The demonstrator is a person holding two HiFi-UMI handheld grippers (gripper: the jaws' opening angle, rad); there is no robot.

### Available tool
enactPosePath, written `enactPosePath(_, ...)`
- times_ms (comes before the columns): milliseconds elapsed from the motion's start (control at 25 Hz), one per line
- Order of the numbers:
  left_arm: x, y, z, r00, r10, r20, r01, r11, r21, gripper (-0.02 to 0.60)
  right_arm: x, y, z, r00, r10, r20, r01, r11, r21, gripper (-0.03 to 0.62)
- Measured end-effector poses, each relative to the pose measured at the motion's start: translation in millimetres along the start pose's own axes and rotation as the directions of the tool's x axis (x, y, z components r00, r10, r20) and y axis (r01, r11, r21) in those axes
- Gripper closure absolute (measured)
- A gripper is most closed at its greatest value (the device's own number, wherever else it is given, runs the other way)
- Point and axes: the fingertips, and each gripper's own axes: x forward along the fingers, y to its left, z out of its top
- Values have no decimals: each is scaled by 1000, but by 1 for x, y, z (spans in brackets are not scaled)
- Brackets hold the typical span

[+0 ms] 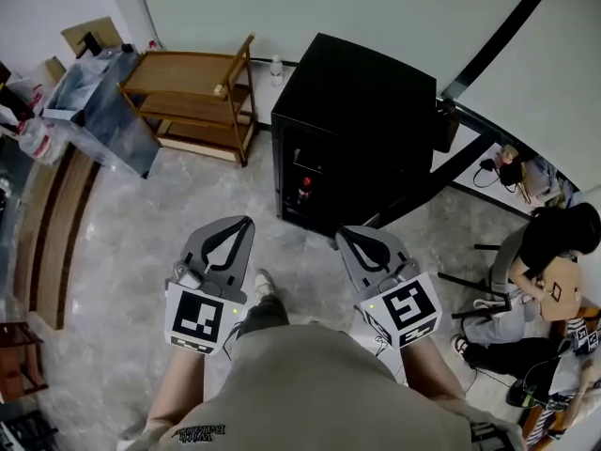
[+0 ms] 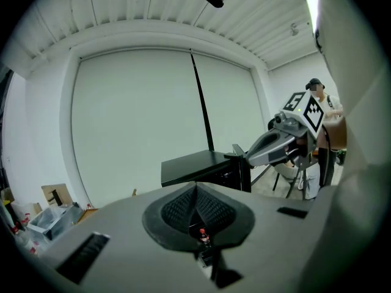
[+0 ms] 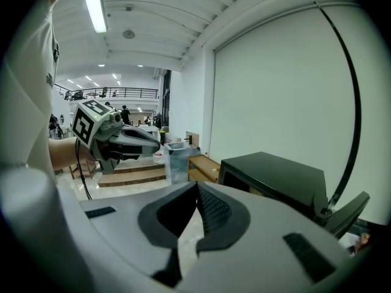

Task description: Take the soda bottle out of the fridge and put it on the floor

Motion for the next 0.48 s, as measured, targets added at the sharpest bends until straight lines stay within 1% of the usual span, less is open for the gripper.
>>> enactPosePath(240,9,49,-7,999,-35,1,35,999,33,575,45,-6,18,998,-57,-8,57,998,12,599)
enactPosePath(400,9,76,-17,999,-40,0,40,999,28,575,71,-3,30,999,-38,18,37,998,58,597)
enactPosePath(480,13,88,-22,999,-48,-5,48,999,23,575,83,-7,36,999,-46,23,44,996,77,599)
